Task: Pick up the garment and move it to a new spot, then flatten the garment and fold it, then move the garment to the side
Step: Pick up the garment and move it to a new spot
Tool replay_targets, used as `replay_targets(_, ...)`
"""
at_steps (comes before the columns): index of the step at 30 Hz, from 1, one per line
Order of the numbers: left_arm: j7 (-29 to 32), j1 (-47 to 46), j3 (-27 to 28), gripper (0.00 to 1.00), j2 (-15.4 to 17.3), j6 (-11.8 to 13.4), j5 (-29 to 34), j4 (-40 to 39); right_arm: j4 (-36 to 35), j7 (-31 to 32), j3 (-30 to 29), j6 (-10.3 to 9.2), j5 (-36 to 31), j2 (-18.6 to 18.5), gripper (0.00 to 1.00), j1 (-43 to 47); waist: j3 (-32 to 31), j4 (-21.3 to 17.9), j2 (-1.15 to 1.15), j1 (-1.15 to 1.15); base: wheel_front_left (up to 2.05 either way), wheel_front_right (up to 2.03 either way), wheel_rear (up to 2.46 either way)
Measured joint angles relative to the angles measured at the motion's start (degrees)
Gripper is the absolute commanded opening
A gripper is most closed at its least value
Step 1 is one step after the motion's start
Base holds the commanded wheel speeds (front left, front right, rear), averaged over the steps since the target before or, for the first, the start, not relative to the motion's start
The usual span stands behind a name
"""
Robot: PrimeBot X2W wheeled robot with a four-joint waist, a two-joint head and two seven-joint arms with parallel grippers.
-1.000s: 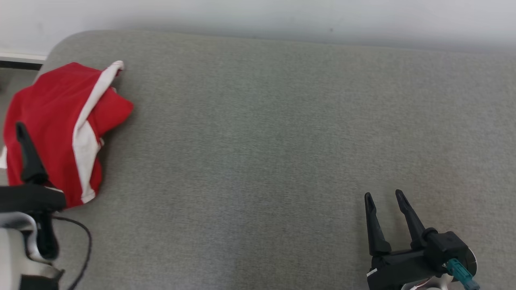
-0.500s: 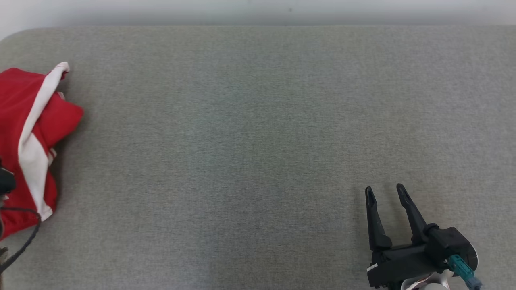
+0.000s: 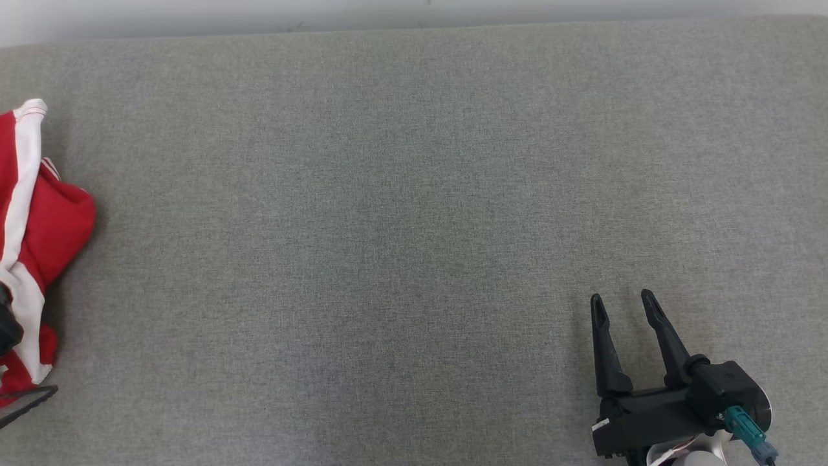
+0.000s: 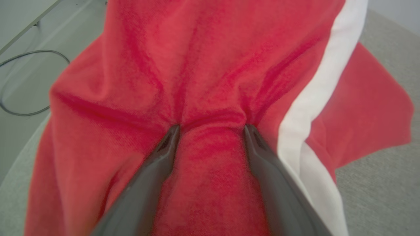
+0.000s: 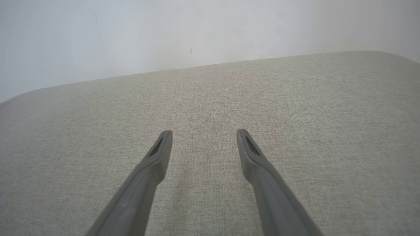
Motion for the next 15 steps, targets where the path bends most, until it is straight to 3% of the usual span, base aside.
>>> replay_targets(2,0.49,-0.36,-0.82,1.0,0.07,0.33,0.7,0.57,-0.08,0.0,-0.2,0.0,-0.2,0.0,1.0,0.0,0.12,0.02,0.0,0.0,0.0,0.0,0.0)
replay_targets(3,0.34,-0.68,-0.88,0.42,-0.05,0.51,0.71,0.69,-0.09,0.0,-0.25,0.0,-0.32,0.0,1.0,0.0,0.12,0.08,0.0,0.0,0.0,0.0,0.0)
replay_targets(4,-0.25,-0.8,-1.16,0.0,-0.18,0.87,0.91,0.7,-0.09,0.0,-0.33,0.0,-0.38,0.0,1.0,0.01,0.08,0.18,0.0,0.0,0.0,0.0,0.0)
replay_targets(15,-11.43,-3.49,-2.13,0.0,0.67,0.25,2.48,-1.81,0.19,-0.01,-0.9,0.0,-0.75,-0.01,1.0,1.02,-2.27,2.16,0.0,0.0,0.0,0.0,0.0)
